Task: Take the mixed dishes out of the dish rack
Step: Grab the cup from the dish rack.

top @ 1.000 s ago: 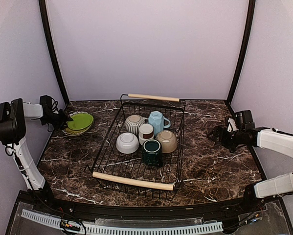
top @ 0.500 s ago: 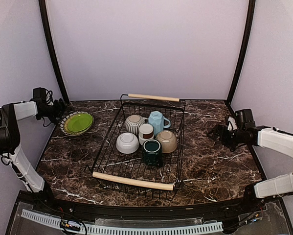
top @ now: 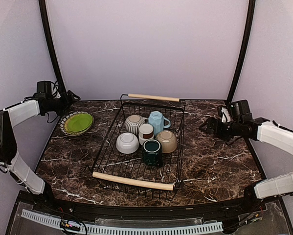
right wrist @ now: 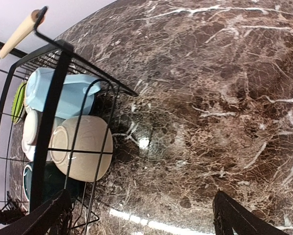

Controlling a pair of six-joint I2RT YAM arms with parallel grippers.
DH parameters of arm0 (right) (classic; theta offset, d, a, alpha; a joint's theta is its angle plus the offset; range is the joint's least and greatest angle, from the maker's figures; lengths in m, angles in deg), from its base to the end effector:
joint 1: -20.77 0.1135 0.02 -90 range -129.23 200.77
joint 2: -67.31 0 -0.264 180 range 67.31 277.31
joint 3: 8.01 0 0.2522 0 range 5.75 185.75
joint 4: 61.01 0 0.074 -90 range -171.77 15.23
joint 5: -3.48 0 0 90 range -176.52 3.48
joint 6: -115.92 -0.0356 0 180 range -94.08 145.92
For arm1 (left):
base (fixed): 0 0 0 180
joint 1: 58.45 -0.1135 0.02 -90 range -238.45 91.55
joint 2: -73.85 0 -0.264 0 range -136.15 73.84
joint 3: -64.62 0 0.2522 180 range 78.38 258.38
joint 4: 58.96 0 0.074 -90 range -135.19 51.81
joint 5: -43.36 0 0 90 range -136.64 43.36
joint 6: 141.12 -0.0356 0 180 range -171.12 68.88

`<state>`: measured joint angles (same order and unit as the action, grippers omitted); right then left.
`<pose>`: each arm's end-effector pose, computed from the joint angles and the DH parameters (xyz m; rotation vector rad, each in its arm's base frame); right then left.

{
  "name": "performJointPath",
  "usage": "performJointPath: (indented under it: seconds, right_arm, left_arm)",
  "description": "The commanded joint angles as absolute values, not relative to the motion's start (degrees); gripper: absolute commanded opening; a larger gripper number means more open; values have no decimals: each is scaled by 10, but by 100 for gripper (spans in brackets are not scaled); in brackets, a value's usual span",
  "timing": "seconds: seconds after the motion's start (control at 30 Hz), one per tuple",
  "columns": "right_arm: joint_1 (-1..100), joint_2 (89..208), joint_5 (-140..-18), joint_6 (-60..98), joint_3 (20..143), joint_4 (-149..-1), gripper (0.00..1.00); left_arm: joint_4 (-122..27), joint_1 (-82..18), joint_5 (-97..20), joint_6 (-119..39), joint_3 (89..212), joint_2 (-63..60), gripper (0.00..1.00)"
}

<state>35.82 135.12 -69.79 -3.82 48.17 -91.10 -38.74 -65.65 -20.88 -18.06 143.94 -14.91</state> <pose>0.2368 0.0743 0.2352 0.1480 2.3694 0.7265 0.3544 0.0292 0.2836 -0.4603 2.0664 -0.7407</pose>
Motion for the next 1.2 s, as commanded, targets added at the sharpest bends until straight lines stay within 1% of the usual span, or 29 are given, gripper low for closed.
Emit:
performJointPath:
  seconds: [0.0, 0.07, 0.23, 0.37, 0.6, 0.67, 0.8, 0.93, 1.0, 1.17]
  right_arm:
    - [397, 1356, -716, -18, 538, -933, 99]
    - [416, 1367, -734, -16, 558, -941, 99]
    - [476, 1389, -764, -19, 585, -940, 99]
    - [496, 1418, -777, -16, 600, -945, 99]
    - [503, 1428, -800, -18, 602, -935, 99]
    - [503, 1422, -806, -16, 598, -936, 99]
    - [503, 1404, -829, -10, 581, -939, 99]
    - [503, 1382, -845, -6, 559, -941, 99]
    - [503, 1368, -854, -2, 549, -944, 99]
    - [503, 1330, -882, 8, 524, -956, 99]
  left_arm:
    - [-395, -611, -178, -233, 1457, -116, 88]
    - [-389, -592, -177, -254, 1463, -110, 89]
    - [-371, -509, -181, -313, 1480, -104, 89]
    - [-347, -435, -195, -349, 1497, -101, 89]
    - [-300, -305, -288, -402, 1518, -94, 90]
    - [-279, -249, -327, -419, 1534, -109, 90]
    - [-234, -169, -385, -428, 1599, -171, 91]
    - [-168, -113, -444, -435, 1735, -271, 91]
    - [-143, -101, -477, -432, 1788, -330, 92]
    - [-128, -96, -508, -420, 1860, -406, 92]
